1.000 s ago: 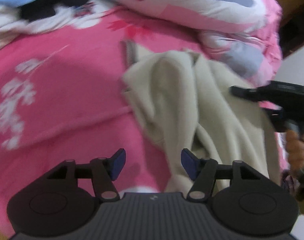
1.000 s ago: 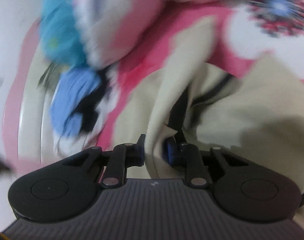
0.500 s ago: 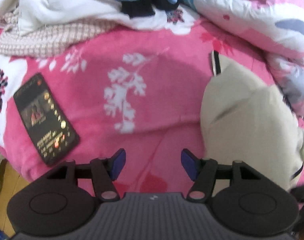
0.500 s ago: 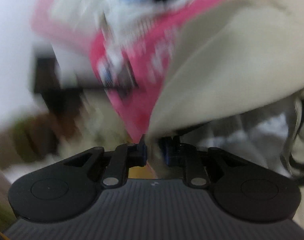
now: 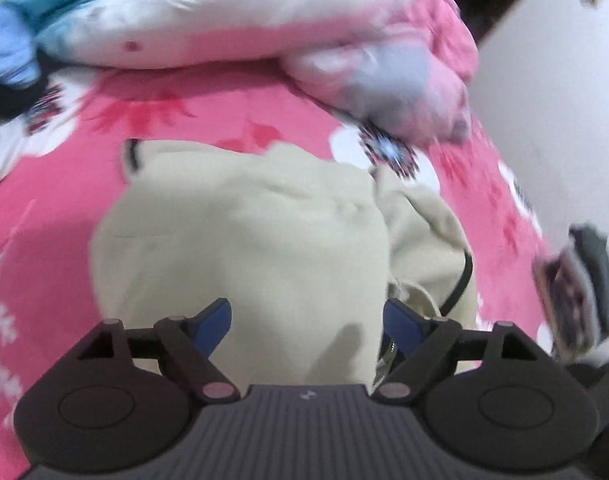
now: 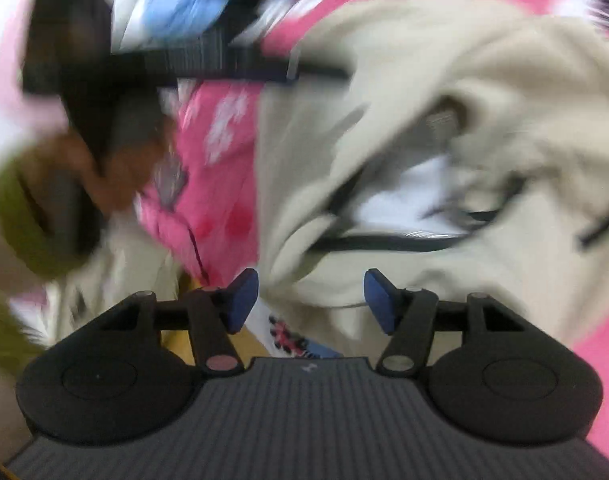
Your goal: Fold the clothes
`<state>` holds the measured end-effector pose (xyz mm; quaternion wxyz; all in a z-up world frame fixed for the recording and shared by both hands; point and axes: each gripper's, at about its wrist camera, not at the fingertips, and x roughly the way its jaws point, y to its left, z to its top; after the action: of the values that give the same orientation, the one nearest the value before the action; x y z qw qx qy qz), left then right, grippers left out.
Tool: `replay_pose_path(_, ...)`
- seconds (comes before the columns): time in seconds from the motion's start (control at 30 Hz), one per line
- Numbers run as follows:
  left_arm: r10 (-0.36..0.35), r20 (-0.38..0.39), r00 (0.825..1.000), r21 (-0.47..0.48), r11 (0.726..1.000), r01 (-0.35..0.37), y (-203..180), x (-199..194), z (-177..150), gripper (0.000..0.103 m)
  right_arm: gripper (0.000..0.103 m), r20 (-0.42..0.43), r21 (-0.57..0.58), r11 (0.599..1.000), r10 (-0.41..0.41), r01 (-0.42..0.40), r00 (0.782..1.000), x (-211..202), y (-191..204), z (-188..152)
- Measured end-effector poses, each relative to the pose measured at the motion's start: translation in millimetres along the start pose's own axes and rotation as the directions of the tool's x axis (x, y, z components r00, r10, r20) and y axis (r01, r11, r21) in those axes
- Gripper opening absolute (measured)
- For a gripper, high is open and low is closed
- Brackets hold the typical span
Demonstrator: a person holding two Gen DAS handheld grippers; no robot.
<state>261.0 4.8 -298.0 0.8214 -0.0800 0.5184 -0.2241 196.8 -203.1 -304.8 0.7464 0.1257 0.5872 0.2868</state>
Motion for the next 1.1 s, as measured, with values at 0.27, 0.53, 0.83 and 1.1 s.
replay_pose_path(0.27, 0.096, -0.031, 0.995, 0.05, 0.994, -0.094, -9.1, 14.2, -10.5, 0.083, 0.055, 0.104, 0.229, 0.968, -0.128, 0.101, 0.986, -21.7, -102.0, 31.2)
replay_pose_path(0.53, 0.088, 0.023, 0.996, 0.121, 0.989, -0.09, -10.2, -5.8, 0.7, 0.079, 0.031, -0.005, 0.195, 0.979, 0.062, -0.06, 0.998, -17.4, -78.8, -28.0)
replay_pose_path(0.83, -0.105, -0.093, 0.99, 0.511, 0.849, 0.138, -87.7, 40.8, 29.4, 0.071, 0.029, -0.218, 0.099, 0.993, 0.087, -0.066, 0.972, -1.7, -53.6, -93.8)
replay_pose_path(1.1, 0.034, -0.182, 0.983, 0.849, 0.509, 0.14, -144.6, 106.4, 10.5, 0.06, 0.029, -0.116, 0.215, 0.976, 0.061, -0.034, 0.991, -18.3, -67.2, -116.2)
